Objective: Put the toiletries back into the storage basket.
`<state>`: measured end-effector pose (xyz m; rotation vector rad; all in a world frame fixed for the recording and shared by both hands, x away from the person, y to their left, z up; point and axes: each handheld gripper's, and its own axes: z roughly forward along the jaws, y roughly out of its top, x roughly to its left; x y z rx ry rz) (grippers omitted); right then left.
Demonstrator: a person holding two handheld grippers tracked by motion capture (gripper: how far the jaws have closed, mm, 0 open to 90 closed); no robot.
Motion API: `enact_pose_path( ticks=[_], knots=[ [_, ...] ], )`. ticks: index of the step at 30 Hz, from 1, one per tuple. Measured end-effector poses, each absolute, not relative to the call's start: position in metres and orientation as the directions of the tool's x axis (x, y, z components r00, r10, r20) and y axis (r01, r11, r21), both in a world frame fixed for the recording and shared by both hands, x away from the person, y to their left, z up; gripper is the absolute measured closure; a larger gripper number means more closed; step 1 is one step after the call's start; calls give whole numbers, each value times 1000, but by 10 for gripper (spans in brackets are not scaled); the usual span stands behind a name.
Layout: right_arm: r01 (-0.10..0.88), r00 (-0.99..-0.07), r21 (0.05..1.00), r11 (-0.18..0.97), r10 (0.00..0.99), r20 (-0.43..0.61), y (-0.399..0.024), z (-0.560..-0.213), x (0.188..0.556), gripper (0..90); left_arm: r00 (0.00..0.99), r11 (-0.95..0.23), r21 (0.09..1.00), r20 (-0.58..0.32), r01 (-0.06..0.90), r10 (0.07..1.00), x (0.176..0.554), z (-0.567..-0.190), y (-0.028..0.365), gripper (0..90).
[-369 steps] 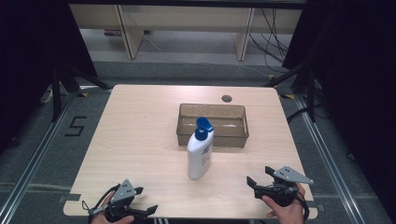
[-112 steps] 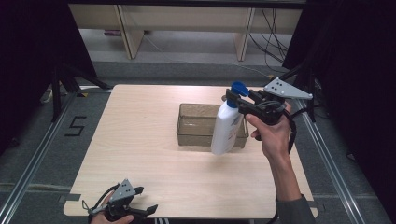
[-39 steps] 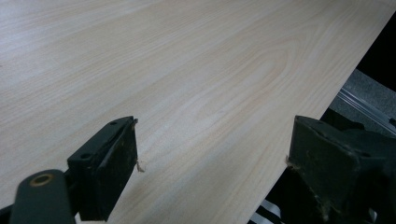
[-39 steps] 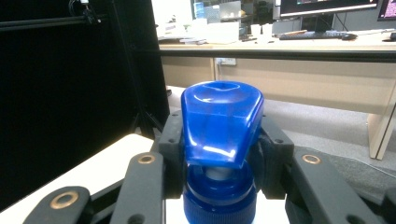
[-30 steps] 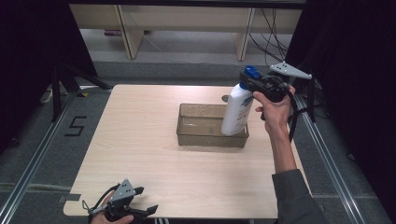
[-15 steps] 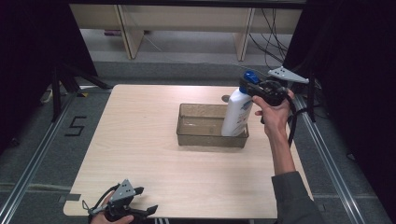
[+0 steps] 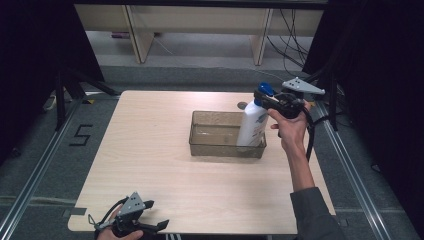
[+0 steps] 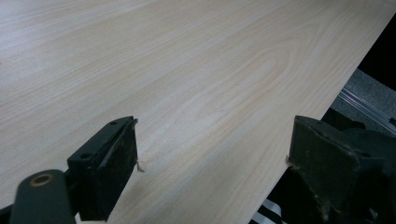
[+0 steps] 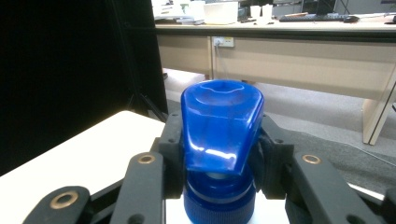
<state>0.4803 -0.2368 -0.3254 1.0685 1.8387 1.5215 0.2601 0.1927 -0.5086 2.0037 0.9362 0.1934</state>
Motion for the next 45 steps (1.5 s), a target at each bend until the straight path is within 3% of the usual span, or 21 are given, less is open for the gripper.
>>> enact_pose_path(
  ticks=[22,35,45],
  knots=[
    [246,-561,967,69,824,85,-236,-342,473,612,701,-311,782,-213,540,681,260,-509,193,151],
    [268,-548,963,34,827,123,-238,-344,469,460,705,-314,782,-213,538,677,260,-509,193,151],
    [292,-541,956,22,828,147,-239,-349,470,411,704,-312,784,-211,537,678,260,-509,192,151]
  ],
)
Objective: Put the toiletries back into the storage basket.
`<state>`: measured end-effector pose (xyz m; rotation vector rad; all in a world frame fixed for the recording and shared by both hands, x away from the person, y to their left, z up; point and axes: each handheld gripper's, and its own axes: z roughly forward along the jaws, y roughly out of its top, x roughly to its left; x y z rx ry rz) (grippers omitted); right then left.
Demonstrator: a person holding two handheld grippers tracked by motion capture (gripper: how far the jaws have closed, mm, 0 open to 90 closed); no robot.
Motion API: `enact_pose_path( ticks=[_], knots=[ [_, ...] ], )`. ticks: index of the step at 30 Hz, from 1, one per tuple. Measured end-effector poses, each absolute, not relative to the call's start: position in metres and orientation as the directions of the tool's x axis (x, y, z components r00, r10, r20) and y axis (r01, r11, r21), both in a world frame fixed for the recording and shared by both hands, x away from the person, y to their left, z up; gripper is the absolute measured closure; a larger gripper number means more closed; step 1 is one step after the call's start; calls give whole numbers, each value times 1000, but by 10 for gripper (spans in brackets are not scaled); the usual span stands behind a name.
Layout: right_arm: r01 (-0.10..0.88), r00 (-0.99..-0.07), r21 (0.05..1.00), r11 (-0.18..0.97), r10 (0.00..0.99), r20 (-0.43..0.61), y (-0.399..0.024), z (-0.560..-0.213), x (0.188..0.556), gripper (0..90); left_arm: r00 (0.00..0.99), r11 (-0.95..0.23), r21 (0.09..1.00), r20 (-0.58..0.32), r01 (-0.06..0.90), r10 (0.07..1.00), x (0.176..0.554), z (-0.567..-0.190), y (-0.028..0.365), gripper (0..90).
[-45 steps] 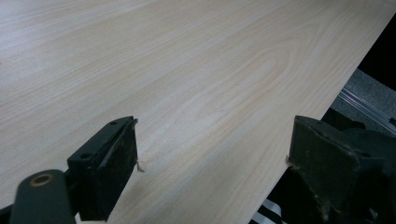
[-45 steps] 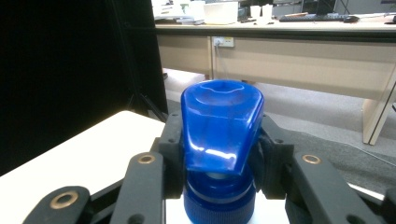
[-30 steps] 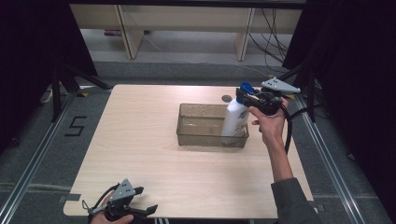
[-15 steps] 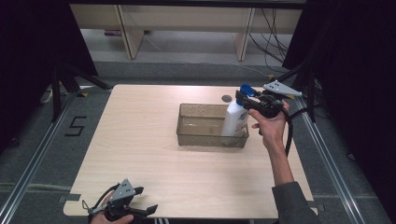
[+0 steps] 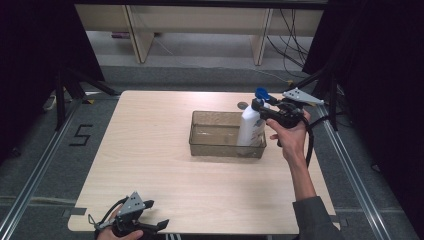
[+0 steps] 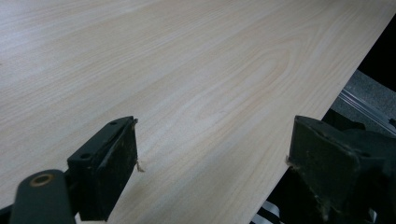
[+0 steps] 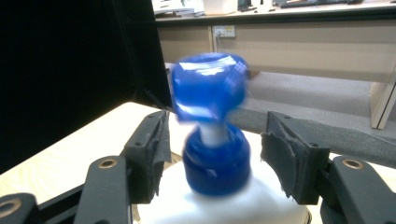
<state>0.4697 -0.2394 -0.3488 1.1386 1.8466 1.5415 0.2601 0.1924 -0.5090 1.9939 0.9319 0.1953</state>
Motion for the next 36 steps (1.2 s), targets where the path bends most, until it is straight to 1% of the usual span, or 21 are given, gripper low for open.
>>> enact_pose_path(
  ticks=[1,3,6,7,9,12,13,14,15,16,24,25,26,27,28,29,34,36],
  knots=[
    [288,-548,957,36,826,134,-240,-349,470,411,701,-309,783,-213,539,680,260,-509,192,151],
    [298,-548,954,18,822,156,-239,-350,470,410,700,-311,782,-212,540,682,260,-509,193,151],
    [286,-559,957,38,818,135,-238,-351,469,397,703,-311,782,-215,540,678,260,-509,193,151],
    [307,-547,951,27,823,153,-236,-350,466,390,702,-310,783,-214,539,680,260,-509,193,151],
    [284,-553,958,43,823,127,-237,-349,466,367,701,-311,782,-214,540,681,260,-509,193,151],
    [306,-547,952,23,822,156,-234,-349,462,330,708,-321,781,-208,535,675,260,-509,193,151],
    [283,-551,958,44,825,125,-236,-349,462,320,704,-314,782,-213,539,677,260,-509,193,151],
    [283,-548,958,46,827,122,-236,-348,460,311,702,-312,782,-213,539,679,260,-509,192,151],
    [295,-541,955,32,830,139,-235,-348,459,300,705,-315,783,-211,536,677,260,-509,193,151],
    [287,-538,957,44,834,123,-236,-348,458,291,706,-315,782,-213,537,675,260,-509,193,151],
    [279,-541,960,30,831,131,-242,-348,442,280,706,-317,783,-209,536,677,260,-509,192,151],
    [269,-542,963,35,832,121,-244,-348,440,279,716,-351,773,-183,528,674,261,-508,194,151],
    [279,-537,960,17,831,142,-244,-348,438,279,716,-350,775,-183,526,673,261,-508,194,151],
    [274,-546,961,25,827,134,-245,-349,437,279,707,-320,783,-205,534,677,260,-509,192,151],
    [274,-550,961,26,824,135,-246,-349,434,279,710,-334,779,-193,530,677,261,-509,194,151],
    [283,-541,959,26,830,138,-246,-349,432,278,705,-316,783,-208,536,678,260,-509,193,151],
    [271,-552,962,33,824,127,-249,-352,424,276,706,-319,783,-207,534,677,260,-509,193,151],
    [277,-543,960,32,830,129,-249,-352,421,277,705,-321,781,-206,536,678,261,-509,193,151]
  ],
)
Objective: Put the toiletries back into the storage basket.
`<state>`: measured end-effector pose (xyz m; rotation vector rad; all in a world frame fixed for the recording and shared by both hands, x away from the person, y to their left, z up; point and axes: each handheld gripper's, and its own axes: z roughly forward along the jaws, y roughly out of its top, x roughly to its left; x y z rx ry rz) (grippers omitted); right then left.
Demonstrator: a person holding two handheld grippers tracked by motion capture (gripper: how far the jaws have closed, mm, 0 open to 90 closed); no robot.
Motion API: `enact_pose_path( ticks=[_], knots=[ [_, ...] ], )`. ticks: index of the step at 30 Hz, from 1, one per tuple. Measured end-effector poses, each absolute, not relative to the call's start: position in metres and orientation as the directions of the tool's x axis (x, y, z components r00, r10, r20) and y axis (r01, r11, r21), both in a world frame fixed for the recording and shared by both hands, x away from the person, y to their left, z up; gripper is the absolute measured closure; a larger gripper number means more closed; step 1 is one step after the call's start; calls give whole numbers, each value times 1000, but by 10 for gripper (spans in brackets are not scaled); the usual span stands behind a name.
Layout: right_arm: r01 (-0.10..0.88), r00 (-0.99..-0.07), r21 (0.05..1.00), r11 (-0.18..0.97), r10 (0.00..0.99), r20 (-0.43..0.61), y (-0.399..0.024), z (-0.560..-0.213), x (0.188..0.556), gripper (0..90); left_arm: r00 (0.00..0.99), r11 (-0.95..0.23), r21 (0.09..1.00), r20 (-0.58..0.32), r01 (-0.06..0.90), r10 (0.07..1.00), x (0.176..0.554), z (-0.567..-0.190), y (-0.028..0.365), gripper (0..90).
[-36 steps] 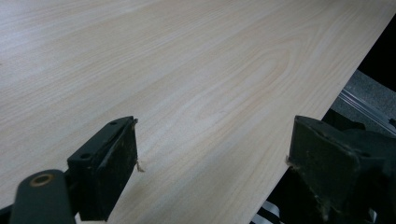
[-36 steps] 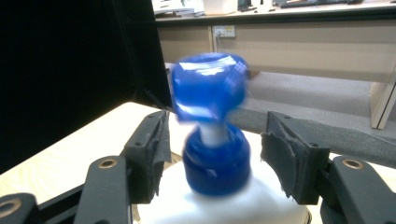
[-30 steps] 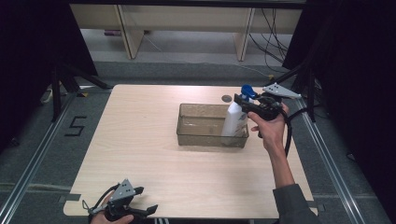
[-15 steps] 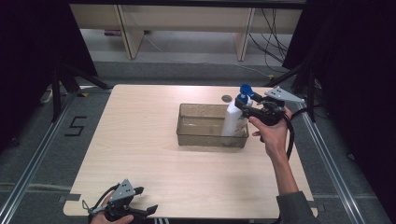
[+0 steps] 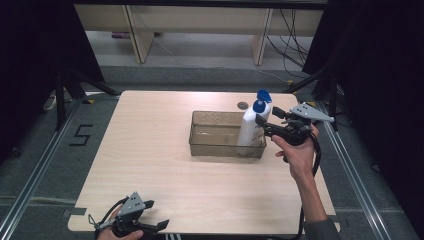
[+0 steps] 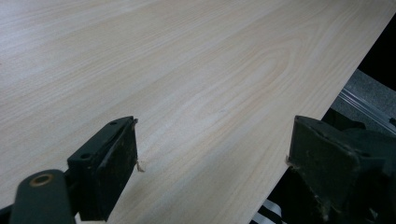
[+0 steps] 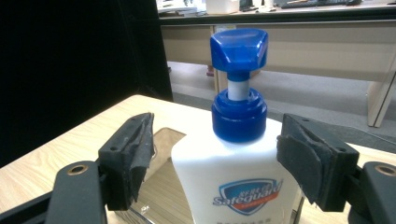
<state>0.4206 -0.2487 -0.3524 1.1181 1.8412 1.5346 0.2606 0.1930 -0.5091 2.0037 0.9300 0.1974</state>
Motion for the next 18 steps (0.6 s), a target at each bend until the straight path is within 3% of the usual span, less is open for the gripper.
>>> enact_pose_path(
  ticks=[18],
  knots=[
    [284,-556,957,54,822,119,-252,-369,396,274,709,-318,786,-206,530,674,260,-508,192,151]
  ],
)
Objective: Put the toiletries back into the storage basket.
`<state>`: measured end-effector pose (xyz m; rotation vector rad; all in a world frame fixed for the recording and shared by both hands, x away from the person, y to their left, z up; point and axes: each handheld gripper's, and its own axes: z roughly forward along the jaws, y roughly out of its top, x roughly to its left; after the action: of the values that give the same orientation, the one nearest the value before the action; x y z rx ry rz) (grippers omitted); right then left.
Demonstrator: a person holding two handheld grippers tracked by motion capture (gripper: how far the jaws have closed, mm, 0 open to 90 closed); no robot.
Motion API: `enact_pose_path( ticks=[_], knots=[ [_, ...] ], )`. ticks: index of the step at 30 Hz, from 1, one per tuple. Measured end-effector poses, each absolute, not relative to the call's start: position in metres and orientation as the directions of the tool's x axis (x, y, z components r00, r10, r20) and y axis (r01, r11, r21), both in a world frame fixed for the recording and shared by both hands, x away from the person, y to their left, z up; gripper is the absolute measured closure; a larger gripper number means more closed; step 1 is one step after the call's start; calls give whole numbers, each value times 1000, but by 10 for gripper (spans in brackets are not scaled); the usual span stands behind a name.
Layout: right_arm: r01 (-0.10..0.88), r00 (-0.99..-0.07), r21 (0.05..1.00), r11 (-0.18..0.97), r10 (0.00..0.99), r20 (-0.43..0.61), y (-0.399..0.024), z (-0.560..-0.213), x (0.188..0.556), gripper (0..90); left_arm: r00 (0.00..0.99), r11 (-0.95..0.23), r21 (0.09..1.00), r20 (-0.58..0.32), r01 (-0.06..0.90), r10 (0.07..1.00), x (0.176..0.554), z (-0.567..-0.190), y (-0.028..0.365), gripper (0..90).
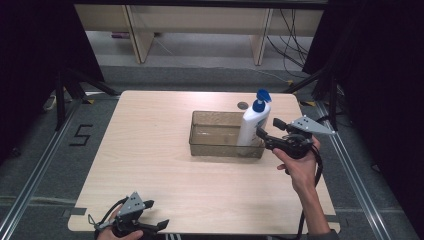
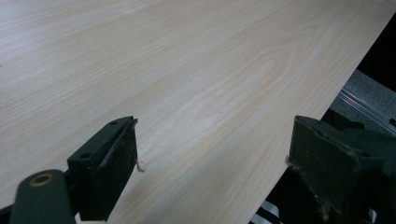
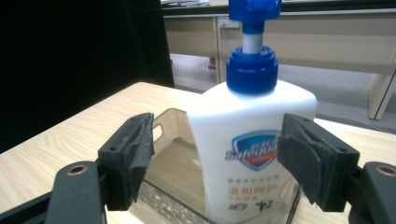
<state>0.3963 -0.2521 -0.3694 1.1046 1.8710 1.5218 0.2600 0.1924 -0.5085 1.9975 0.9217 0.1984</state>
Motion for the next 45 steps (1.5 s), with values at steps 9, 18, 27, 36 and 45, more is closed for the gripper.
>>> enact_pose_path(
  ticks=[9,18,27,36,45],
  knots=[
    [320,-555,945,70,822,128,-249,-380,387,255,704,-310,787,-210,533,678,260,-509,192,151],
    [329,-573,940,87,810,125,-239,-389,376,237,705,-312,787,-209,533,678,260,-509,192,151],
    [355,-573,931,88,807,142,-230,-401,368,230,704,-312,788,-206,531,679,260,-509,193,151],
    [375,-580,922,96,800,153,-227,-411,360,227,705,-312,787,-206,531,679,260,-509,193,152],
    [388,-599,914,118,786,153,-226,-420,354,227,700,-314,786,-201,533,685,259,-508,193,151]
  ],
)
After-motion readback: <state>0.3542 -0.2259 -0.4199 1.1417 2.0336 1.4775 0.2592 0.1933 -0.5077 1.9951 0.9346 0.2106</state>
